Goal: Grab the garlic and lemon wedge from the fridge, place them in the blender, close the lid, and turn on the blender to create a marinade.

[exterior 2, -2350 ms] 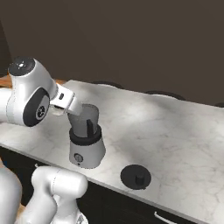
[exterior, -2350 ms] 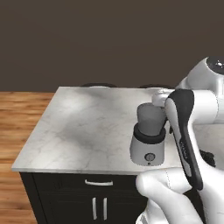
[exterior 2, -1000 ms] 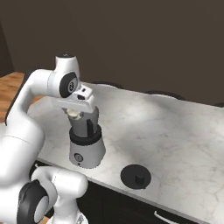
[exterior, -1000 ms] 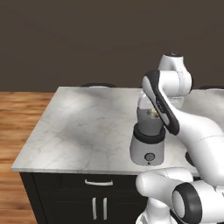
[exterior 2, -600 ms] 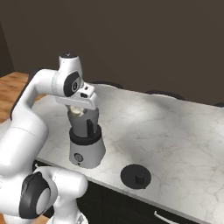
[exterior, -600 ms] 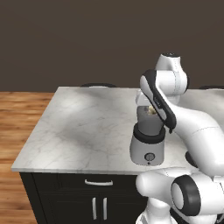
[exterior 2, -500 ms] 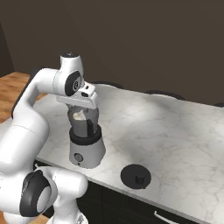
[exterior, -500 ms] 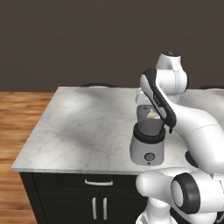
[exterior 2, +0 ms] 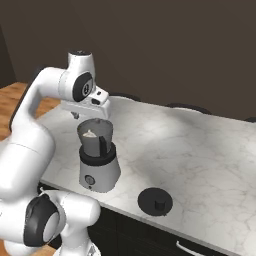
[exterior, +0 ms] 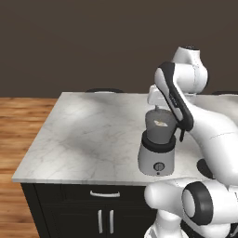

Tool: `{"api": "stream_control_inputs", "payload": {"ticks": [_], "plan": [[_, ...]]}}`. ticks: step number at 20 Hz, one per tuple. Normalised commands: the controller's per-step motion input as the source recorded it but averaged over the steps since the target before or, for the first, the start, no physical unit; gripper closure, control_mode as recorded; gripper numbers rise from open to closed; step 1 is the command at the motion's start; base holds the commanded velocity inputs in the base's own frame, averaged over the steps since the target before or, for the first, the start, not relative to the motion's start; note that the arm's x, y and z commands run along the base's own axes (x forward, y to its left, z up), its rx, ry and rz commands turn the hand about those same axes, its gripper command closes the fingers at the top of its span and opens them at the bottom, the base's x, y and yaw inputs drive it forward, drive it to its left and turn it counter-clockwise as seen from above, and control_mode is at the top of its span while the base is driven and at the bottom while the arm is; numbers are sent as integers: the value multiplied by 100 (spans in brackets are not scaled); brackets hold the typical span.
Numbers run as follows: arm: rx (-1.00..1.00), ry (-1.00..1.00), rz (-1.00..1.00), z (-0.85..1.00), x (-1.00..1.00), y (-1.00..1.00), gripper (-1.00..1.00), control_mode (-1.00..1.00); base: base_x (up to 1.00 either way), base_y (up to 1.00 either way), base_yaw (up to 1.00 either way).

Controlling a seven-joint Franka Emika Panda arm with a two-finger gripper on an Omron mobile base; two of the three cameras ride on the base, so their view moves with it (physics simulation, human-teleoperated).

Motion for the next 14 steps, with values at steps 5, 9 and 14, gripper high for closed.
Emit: {"api": "stream_control_inputs", "payload": {"ticks": [5,9,14], "plan": [[0,0,0,25,-100,15,-100,-100,0,0,0],[-1,0,0,0,-100,41,-100,-100,0,0,0],[-2,-15,3,0,-54,39,-100,-100,0,0,0]]}}
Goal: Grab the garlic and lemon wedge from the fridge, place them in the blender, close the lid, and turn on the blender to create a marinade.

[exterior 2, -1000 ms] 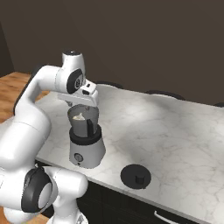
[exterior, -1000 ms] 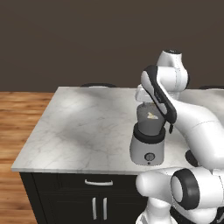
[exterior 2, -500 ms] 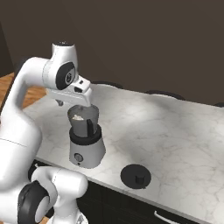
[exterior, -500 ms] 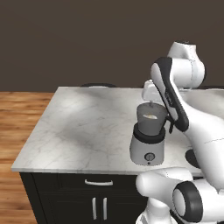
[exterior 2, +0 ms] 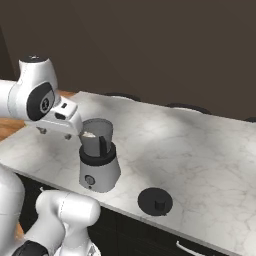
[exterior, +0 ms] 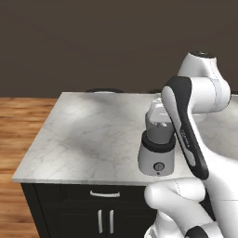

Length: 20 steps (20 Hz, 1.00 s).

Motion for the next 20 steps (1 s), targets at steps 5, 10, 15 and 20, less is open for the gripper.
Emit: {"api": "stream_control_inputs", "payload": {"ticks": [5,10,15,20], "plan": [[-1,-16,0,0,-4,7,-100,-100,0,0,0],[0,0,0,0,0,0,-100,-100,0,0,0],[0,0,0,0,0,0,-100,100,-33,-6,27],[0,0,0,0,0,0,-100,100,-48,0,76]]}}
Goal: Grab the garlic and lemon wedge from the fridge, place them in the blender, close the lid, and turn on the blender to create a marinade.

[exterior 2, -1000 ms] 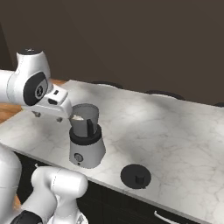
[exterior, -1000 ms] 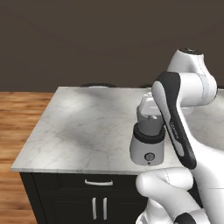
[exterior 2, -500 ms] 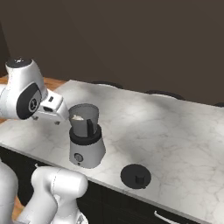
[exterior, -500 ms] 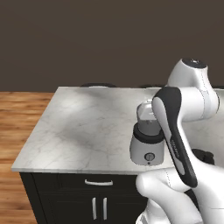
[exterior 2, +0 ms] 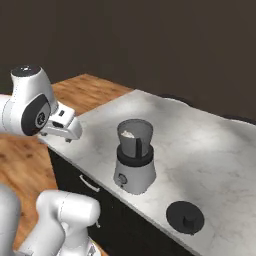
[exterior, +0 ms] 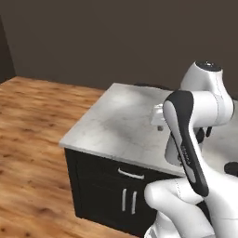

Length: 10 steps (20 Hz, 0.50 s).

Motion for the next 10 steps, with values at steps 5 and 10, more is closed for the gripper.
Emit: {"api": "stream_control_inputs", "payload": {"ticks": [5,10], "plan": [[0,0,0,0,0,0,-100,100,-45,0,95],[0,0,0,0,0,0,-100,100,-20,0,92]]}}
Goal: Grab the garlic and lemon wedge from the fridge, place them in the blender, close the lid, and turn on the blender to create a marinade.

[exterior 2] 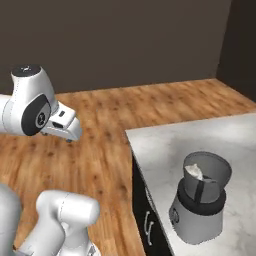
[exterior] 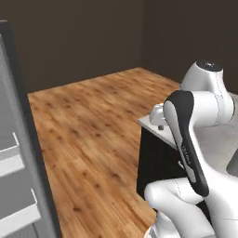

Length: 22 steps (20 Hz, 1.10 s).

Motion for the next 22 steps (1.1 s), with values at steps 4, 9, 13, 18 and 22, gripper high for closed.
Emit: {"api": "stream_control_inputs", "payload": {"ticks": [4,9,13,18,22], "plan": [[0,0,0,0,0,0,-100,100,0,0,82],[0,0,0,0,0,0,-100,100,1,6,65],[0,0,0,0,0,0,-100,100,12,4,48],[0,0,0,0,0,0,-100,100,-2,2,60],[0,0,0,0,0,0,-100,100,-32,0,67]]}}
